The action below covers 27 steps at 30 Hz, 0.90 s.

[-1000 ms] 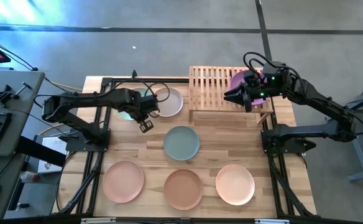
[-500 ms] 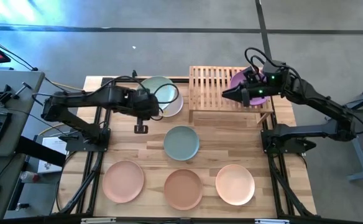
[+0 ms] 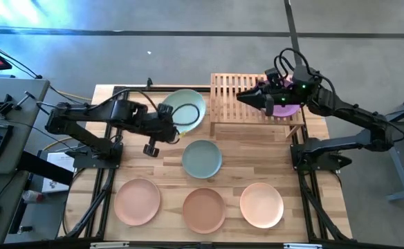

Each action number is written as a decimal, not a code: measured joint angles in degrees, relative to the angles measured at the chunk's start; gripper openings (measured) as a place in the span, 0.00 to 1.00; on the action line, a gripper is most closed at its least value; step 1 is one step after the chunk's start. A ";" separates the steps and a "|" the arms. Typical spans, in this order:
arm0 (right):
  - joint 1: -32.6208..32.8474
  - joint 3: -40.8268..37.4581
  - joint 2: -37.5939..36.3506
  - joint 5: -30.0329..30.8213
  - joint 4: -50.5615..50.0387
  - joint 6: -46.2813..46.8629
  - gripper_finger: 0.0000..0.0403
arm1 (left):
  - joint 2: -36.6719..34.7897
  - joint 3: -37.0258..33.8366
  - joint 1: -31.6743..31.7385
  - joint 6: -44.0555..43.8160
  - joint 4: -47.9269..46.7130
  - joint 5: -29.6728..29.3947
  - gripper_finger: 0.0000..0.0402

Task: Place and stack plates onto a shelf
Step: Stack the green plate on the purple plate on the shelf

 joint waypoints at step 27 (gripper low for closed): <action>14.91 0.00 13.76 11.23 -9.52 18.29 0.29 | 0.00 0.00 -10.82 5.35 -2.32 4.05 0.00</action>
